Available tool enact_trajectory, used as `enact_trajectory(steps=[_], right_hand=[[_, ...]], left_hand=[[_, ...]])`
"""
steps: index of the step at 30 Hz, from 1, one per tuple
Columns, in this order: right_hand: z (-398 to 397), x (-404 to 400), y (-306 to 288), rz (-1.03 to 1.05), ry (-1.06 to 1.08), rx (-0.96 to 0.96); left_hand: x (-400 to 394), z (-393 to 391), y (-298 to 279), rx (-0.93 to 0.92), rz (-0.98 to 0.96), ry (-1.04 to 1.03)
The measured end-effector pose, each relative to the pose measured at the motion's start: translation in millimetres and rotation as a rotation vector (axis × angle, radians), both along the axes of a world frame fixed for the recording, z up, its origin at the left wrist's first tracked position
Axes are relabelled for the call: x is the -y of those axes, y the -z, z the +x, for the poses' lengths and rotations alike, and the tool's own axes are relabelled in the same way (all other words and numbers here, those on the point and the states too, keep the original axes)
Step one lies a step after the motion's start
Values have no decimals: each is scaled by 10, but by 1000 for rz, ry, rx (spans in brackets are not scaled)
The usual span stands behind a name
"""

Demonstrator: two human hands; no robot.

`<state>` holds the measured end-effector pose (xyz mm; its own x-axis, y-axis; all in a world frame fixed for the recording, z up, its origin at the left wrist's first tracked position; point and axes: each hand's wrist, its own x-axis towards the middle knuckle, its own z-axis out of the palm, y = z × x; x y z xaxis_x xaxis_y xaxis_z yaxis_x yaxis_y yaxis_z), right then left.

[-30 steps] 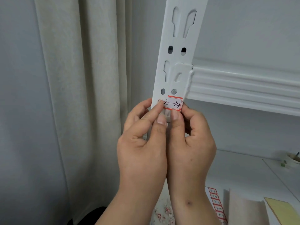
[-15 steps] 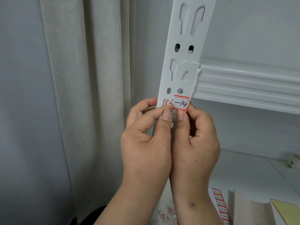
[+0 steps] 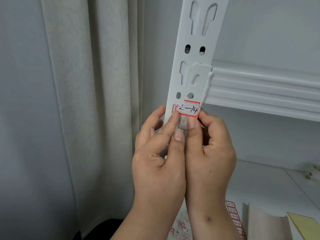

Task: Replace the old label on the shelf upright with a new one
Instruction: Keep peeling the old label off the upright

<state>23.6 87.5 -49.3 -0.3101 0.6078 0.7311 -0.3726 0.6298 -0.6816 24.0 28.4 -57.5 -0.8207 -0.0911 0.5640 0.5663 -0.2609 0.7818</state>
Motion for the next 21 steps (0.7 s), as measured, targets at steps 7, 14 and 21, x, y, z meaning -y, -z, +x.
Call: enact_trajectory(steps=[7,14,21], right_hand=[[3,-3,4,-14,-25,9],[-13,13,16,-20,-25,-7],[-26,30,18,-29,-14,-25]], left_hand=[[-8,50,5,43,56,95],[-16,34,-6,146,283,317],[17,-60,33,94,238,309]])
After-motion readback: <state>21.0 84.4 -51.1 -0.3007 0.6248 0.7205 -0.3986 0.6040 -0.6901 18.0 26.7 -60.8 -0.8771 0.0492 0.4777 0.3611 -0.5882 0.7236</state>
